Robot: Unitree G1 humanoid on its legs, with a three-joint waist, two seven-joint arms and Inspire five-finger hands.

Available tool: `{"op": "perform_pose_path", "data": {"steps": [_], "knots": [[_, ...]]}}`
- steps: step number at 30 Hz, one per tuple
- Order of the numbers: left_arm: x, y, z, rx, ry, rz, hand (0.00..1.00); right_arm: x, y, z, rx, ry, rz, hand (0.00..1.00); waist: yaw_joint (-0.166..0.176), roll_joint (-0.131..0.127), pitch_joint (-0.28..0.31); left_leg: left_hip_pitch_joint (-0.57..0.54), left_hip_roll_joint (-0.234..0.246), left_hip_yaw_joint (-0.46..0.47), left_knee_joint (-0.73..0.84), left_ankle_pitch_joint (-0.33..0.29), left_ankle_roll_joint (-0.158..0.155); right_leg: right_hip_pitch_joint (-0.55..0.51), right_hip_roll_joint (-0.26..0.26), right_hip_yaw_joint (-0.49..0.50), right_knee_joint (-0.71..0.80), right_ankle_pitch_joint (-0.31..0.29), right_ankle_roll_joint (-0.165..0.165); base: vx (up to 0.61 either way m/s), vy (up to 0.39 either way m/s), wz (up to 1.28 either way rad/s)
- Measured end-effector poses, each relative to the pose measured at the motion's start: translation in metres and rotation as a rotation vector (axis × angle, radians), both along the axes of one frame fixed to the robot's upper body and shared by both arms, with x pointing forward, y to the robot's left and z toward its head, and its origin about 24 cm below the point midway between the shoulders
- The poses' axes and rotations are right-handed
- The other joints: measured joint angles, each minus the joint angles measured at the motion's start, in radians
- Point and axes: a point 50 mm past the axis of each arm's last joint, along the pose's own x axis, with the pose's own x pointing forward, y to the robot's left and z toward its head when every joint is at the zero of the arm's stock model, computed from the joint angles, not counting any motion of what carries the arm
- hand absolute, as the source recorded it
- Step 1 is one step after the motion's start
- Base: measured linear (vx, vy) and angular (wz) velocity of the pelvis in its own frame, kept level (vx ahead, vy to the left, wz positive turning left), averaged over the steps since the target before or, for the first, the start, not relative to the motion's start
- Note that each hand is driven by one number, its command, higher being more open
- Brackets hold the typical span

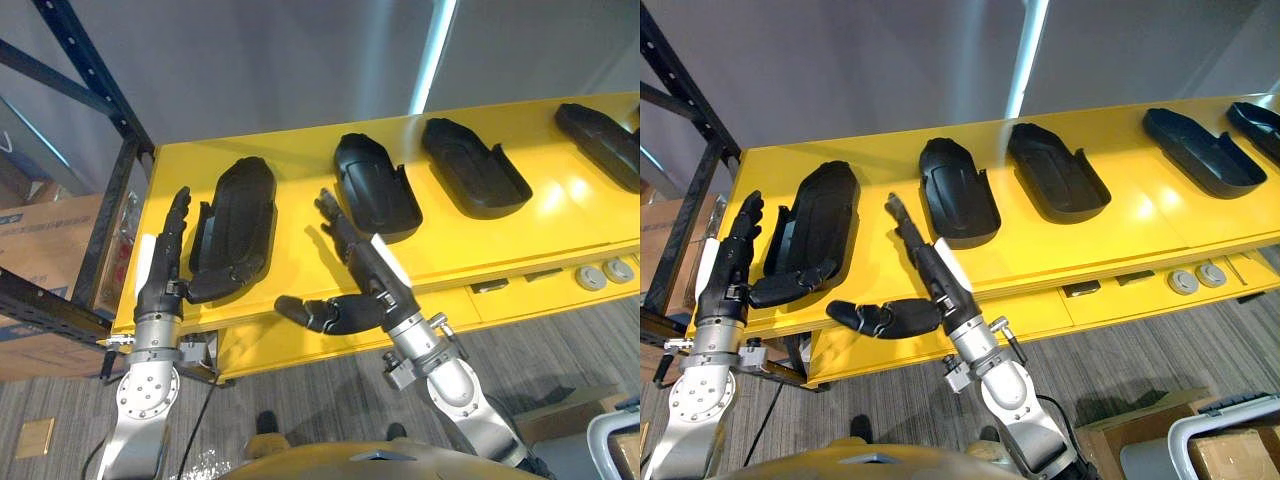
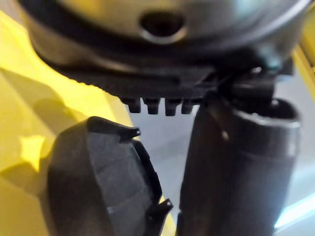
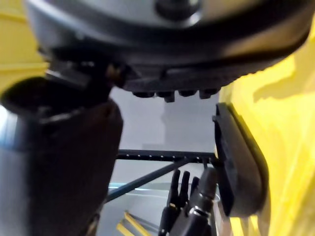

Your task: Walk over and take three plastic housings, then place them on the shelf

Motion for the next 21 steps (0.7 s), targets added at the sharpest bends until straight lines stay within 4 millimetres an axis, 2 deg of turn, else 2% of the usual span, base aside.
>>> {"op": "perform_pose_path", "data": {"steps": [9, 13, 21], "knots": [[-0.003, -0.007, -0.012, -0.037, 0.038, 0.012, 1.0, -0.001, 0.01, -0.023, -0.021, 0.133, 0.045, 1.0, -0.009, 0.005, 0.003, 0.0, 0.001, -0.003, 0.0, 0.004, 0.0, -0.001, 0.0, -0.003, 0.005, -0.002, -0.003, -0.01, -0.001, 0.01], [-0.005, -0.004, -0.014, -0.069, 0.005, 0.108, 1.0, -0.005, 0.015, -0.039, -0.046, 0.197, 0.054, 1.0, -0.01, 0.005, 0.003, 0.0, 0.001, -0.005, 0.0, 0.006, 0.0, -0.003, 0.0, -0.004, 0.009, -0.003, -0.006, 0.0, 0.0, 0.0], [-0.007, -0.001, -0.011, -0.105, -0.08, 0.275, 1.0, 0.005, 0.03, -0.043, -0.046, 0.192, 0.061, 1.0, -0.009, 0.009, 0.004, -0.003, 0.001, -0.019, 0.0, 0.012, 0.0, -0.004, 0.001, -0.014, 0.02, -0.008, -0.011, -0.03, -0.002, 0.03]]}}
